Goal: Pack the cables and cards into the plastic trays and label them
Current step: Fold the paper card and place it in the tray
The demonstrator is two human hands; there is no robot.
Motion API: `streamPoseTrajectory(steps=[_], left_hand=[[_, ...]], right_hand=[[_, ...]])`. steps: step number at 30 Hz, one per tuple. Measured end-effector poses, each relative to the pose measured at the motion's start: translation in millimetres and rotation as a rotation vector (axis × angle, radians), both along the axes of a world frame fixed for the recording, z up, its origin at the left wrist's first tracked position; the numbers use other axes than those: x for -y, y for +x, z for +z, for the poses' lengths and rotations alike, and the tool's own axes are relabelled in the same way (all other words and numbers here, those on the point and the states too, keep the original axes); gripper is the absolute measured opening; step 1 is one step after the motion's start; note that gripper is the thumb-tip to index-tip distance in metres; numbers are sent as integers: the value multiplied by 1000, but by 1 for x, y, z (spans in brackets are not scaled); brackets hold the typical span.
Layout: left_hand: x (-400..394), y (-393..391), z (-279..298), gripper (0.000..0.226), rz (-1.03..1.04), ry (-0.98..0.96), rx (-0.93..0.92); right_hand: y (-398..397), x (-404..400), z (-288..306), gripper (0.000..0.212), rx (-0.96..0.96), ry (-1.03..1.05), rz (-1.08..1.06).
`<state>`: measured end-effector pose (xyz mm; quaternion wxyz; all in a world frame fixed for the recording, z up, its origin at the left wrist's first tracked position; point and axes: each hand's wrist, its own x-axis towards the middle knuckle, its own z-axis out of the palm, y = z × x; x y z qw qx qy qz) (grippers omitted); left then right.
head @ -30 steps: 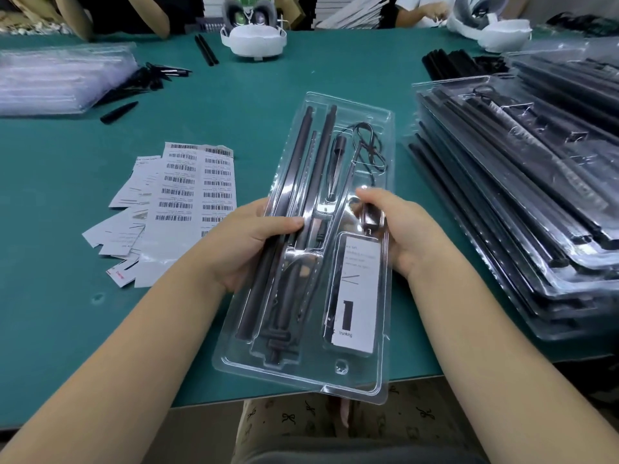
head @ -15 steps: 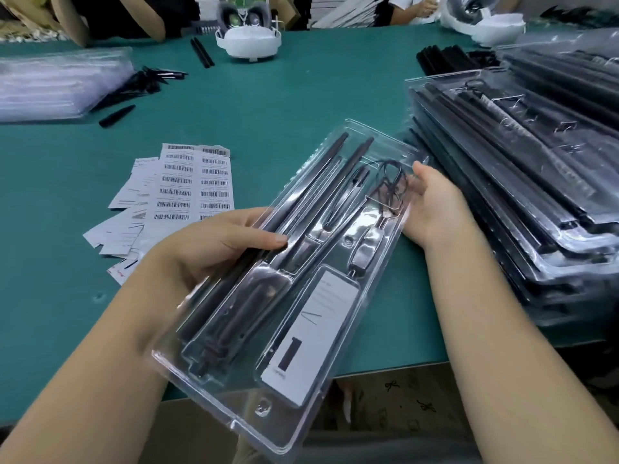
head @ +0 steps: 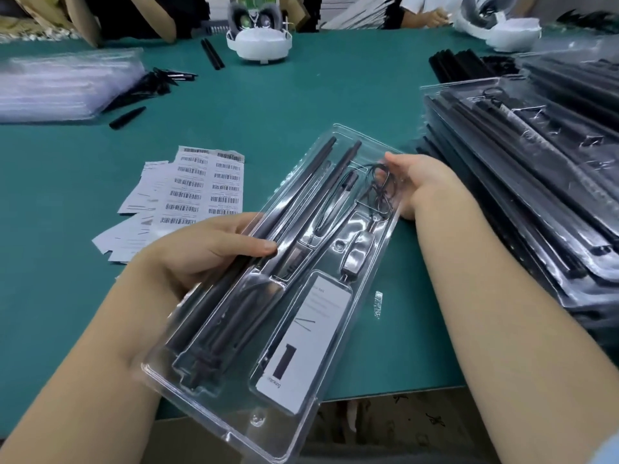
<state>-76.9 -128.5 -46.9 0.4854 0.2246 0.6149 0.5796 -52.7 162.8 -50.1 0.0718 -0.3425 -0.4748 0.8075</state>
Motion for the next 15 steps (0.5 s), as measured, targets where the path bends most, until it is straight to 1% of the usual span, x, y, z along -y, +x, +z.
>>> streamPoseTrajectory(steps=[6,9,10,11,13,14,15], left_hand=[[-5,-2,-3,37,35,6,-27],[-5,-2,-4,37,36,17,-36],[-4,-2,-4,38,38,20,-47],[-3,-3,-4,38,48,23,-55],[-1,-3,-5,36,114,23,-81],[-1,-3,-5,33,171,14,-118],[-2,-3,-5,34,241,-6,-167]], right_hand=[[-3,-6,-2,14,-54,-46,-40],[-2,-1,-1,12,-70,-57,-77],[0,0,-1,16,-81,-64,-75],[1,1,0,28,-84,-67,-44],[6,6,3,58,-49,-44,87],[10,12,6,69,-24,9,151],[14,19,9,72,-4,96,205]])
